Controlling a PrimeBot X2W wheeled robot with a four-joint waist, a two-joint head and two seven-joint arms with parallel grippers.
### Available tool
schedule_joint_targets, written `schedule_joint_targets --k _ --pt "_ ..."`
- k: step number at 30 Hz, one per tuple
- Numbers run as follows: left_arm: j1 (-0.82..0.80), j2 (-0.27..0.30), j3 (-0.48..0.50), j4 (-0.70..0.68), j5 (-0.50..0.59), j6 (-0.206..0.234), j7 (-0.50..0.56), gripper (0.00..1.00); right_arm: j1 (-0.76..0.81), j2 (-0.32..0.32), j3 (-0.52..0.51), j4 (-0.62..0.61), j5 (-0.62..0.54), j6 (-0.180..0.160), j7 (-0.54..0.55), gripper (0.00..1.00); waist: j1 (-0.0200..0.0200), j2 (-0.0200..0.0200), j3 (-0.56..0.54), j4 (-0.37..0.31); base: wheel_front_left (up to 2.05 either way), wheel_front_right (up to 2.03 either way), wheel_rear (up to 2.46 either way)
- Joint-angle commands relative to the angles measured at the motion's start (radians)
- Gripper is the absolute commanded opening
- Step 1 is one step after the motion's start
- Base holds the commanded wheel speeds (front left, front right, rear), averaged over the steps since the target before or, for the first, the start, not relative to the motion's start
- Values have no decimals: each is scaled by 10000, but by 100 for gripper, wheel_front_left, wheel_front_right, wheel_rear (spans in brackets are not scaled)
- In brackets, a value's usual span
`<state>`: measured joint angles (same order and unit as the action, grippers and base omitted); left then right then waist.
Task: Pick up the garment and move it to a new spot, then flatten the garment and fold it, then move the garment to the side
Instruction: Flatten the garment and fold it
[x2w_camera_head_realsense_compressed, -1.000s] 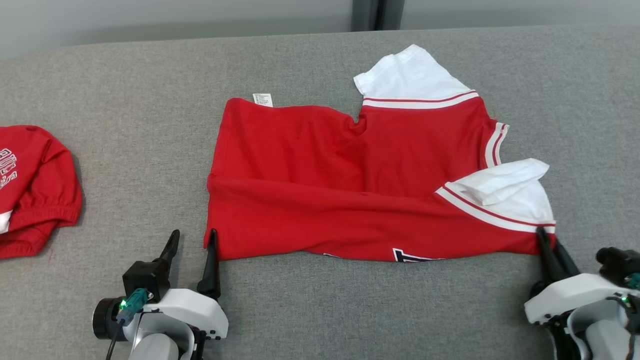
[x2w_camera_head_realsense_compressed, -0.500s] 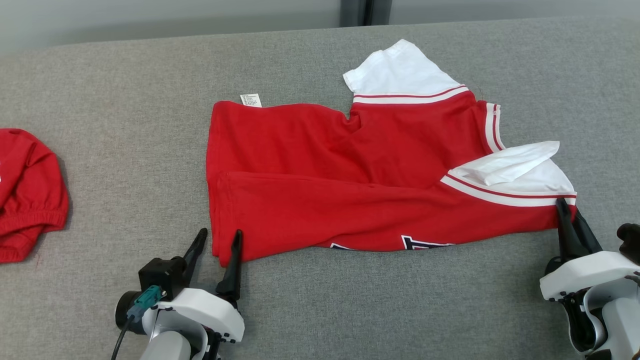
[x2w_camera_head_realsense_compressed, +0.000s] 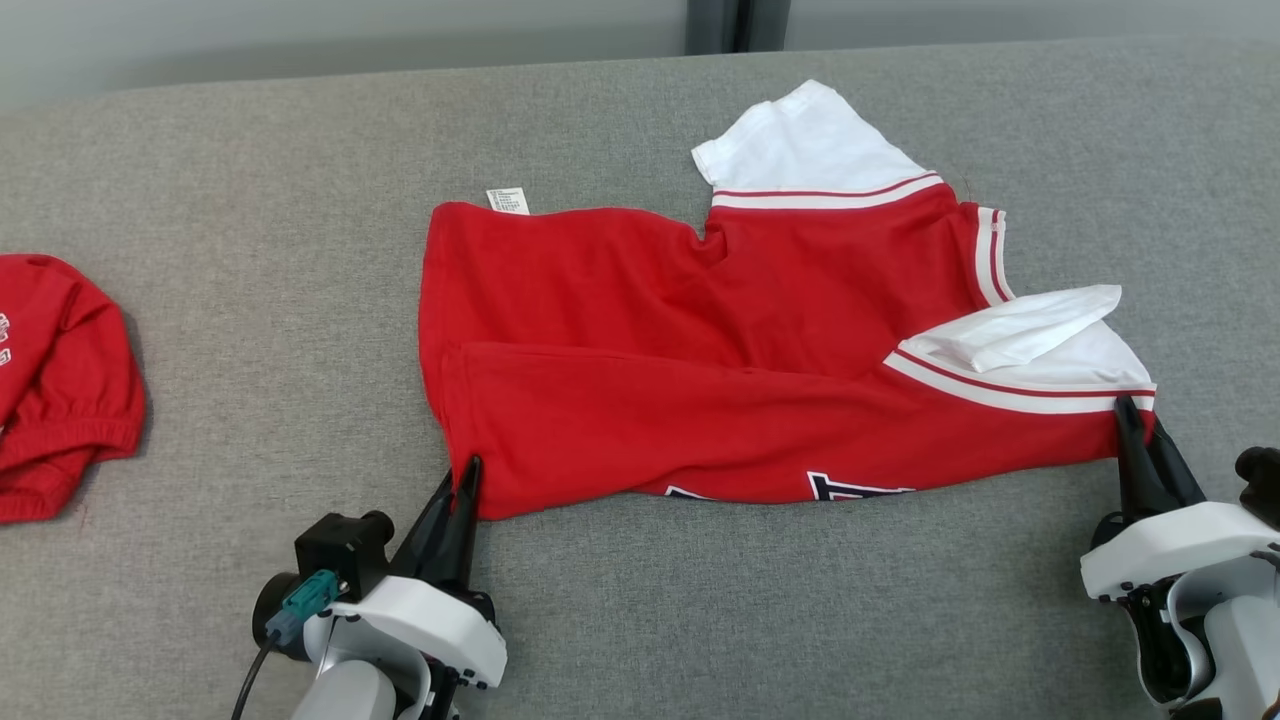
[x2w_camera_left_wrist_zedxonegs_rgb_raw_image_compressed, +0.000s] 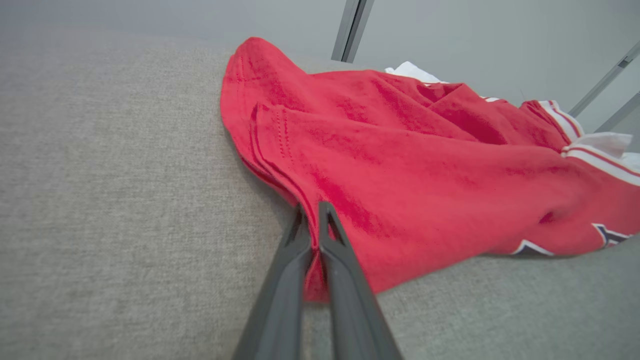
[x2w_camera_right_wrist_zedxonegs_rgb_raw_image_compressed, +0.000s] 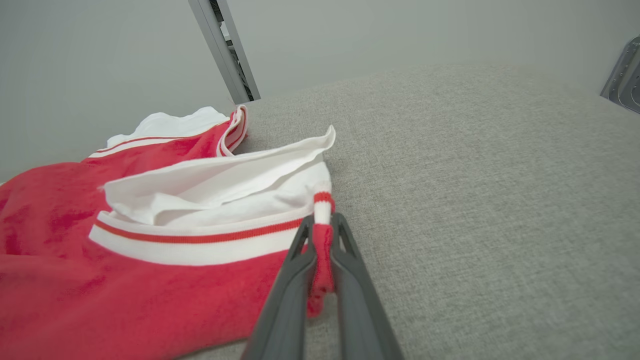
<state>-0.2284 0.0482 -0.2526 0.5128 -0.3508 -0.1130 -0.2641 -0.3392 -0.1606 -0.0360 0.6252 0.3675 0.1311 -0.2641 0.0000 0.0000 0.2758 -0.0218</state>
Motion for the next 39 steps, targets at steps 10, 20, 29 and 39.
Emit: schedule_joint_targets --k 10,20,29,39 --pt "1032 58 528 -400 297 54 -5 0 658 39 -580 63 -40 -7 -3 0 0 0 -1124 398 0 0 0" --pt "2223 74 856 -205 210 211 -10 0 1807 -11 -429 111 263 -9 -3 0 0 0 -2075 621 0 0 0" --pt "2781 82 781 221 180 385 -11 27 2621 -37 -257 176 421 -18 -3 0 0 0 -2176 775 0 0 0" --pt "2093 40 527 501 426 949 -11 100 1822 142 -581 357 7 -6 -3 100 0 0 -1763 756 0 0 0"
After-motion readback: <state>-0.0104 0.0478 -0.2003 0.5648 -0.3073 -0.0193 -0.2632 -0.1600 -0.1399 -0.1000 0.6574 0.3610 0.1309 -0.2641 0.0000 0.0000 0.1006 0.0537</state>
